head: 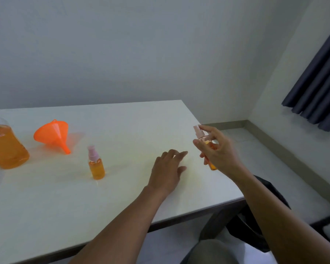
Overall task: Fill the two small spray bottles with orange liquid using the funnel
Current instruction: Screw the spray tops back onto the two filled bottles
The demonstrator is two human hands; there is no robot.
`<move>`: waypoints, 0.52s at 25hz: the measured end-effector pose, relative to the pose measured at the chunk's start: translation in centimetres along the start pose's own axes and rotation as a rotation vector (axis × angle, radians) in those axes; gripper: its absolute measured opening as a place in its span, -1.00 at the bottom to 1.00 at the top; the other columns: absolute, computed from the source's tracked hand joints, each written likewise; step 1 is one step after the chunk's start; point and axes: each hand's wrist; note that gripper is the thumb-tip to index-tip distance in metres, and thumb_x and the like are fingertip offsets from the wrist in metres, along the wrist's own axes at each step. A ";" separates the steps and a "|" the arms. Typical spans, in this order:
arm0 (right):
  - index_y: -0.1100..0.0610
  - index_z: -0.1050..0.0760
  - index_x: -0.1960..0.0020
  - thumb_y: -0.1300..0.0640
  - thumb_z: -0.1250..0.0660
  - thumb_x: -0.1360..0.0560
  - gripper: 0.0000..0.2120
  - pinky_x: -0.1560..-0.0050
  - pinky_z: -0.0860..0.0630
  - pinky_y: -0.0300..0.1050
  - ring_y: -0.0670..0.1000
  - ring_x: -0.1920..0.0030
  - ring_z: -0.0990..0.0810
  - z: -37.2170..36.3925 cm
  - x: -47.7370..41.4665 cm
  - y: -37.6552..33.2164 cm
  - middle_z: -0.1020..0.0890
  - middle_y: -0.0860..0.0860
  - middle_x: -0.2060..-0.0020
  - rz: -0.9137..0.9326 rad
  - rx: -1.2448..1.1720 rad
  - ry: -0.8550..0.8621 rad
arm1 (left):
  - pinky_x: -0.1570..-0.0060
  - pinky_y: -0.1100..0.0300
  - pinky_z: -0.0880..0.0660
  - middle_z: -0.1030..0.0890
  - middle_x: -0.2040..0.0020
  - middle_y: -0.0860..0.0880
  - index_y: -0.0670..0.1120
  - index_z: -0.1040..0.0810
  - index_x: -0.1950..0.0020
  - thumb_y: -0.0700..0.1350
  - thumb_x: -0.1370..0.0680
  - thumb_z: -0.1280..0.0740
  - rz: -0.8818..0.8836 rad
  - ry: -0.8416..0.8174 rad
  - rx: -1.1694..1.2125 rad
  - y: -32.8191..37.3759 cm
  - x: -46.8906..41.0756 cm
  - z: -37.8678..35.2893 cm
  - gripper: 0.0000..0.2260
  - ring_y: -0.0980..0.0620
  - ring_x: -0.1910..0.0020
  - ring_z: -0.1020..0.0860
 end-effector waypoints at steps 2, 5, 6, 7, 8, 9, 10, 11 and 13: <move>-0.17 -0.46 -0.39 -0.13 -0.46 -0.47 -0.49 0.32 -0.69 -0.07 -0.01 0.22 -0.72 0.2 0.3 0.9 -0.60 -0.15 -0.05 -0.019 -0.008 -0.005 | -0.18 0.13 -0.41 -0.52 -0.25 -0.01 0.05 -0.48 -0.42 -0.07 -0.64 -0.26 -0.041 -0.012 -0.034 -0.3 -0.9 -0.6 -0.66 -0.02 -0.25 -0.45; -0.16 -0.49 -0.39 -0.09 -0.49 -0.46 -0.49 0.30 -0.69 -0.06 0.03 0.21 -0.72 0.0 0.5 1.4 -0.61 -0.12 -0.05 -0.030 -0.057 -0.034 | -0.03 0.19 -0.48 -0.58 -0.04 -0.03 -0.07 -0.63 -0.20 -0.16 -0.62 -0.29 0.061 0.015 0.159 -0.8 -1.2 -0.5 -0.80 0.01 -0.08 -0.55; -0.15 -0.50 -0.38 -0.07 -0.51 -0.45 -0.48 0.30 -0.69 -0.06 0.04 0.20 -0.72 -0.1 0.6 1.5 -0.62 -0.12 -0.04 -0.025 -0.071 -0.044 | 0.01 0.21 -0.51 -0.61 0.00 -0.03 -0.09 -0.64 -0.14 -0.18 -0.61 -0.31 0.151 0.052 0.302 -0.9 -1.1 0.1 -0.84 0.04 -0.01 -0.61; -0.13 -0.52 -0.37 -0.07 -0.53 -0.42 -0.47 0.30 -0.69 -0.06 0.04 0.20 -0.72 -0.3 0.7 1.4 -0.63 -0.12 -0.03 -0.018 -0.084 -0.050 | 0.07 0.23 -0.52 -0.64 0.05 -0.02 -0.10 -0.64 -0.11 -0.18 -0.60 -0.33 0.244 0.099 0.468 -1.0 -1.0 0.8 -0.87 0.07 0.08 -0.65; -0.11 -0.53 -0.36 -0.08 -0.55 -0.39 -0.44 0.29 -0.69 -0.06 0.03 0.20 -0.73 -0.5 0.8 1.3 -0.63 -0.11 -0.03 -0.005 -0.094 -0.051 | 0.13 0.27 -0.52 -0.66 0.09 -0.02 -0.10 -0.62 -0.10 -0.18 -0.59 -0.34 0.324 0.147 0.626 -1.1 -0.8 1.8 -0.89 0.09 0.17 -0.68; -0.09 -0.54 -0.35 -0.10 -0.56 -0.36 -0.42 0.28 -0.70 -0.07 0.03 0.19 -0.73 -0.7 0.9 1.2 -0.64 -0.09 -0.03 0.015 -0.097 -0.050 | 0.15 0.31 -0.52 -0.67 0.11 -0.02 -0.08 -0.60 -0.11 -0.17 -0.59 -0.35 0.386 0.184 0.768 -1.1 -0.6 2.8 -0.88 0.10 0.21 -0.70; -0.08 -0.55 -0.34 -0.11 -0.56 -0.34 -0.41 0.27 -0.70 -0.08 0.03 0.17 -0.73 -1.0 1.0 1.1 -0.65 -0.09 -0.04 0.038 -0.089 -0.051 | 0.14 0.34 -0.52 -0.67 0.09 -0.03 -0.06 -0.59 -0.15 -0.17 -0.60 -0.34 0.430 0.203 0.894 -1.2 -0.4 3.9 -0.86 0.09 0.19 -0.71; -0.07 -0.57 -0.32 -0.12 -0.57 -0.32 -0.42 0.27 -0.70 -0.09 0.03 0.15 -0.73 -1.3 1.1 0.9 -0.65 -0.09 -0.05 0.060 -0.081 -0.057 | 0.09 0.34 -0.53 -0.67 0.06 -0.03 -0.05 -0.57 -0.19 -0.17 -0.60 -0.34 0.457 0.209 1.005 -1.3 -0.2 4.9 -0.83 0.07 0.15 -0.72; -0.07 -0.60 -0.26 -0.11 -0.59 -0.31 -0.46 0.23 -0.70 -0.11 0.03 0.12 -0.72 -2.1 1.5 0.2 -0.65 -0.11 -0.08 0.097 -0.078 -0.082 | -0.01 0.25 -0.54 -0.67 0.02 -0.03 -0.06 -0.58 -0.22 -0.17 -0.59 -0.36 0.465 0.220 1.086 -1.5 0.3 6.7 -0.80 0.05 0.09 -0.72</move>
Point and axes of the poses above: each hand's wrist, its own x-axis away from the middle knuckle, its own z-axis out of the back of the hand, y = z × x
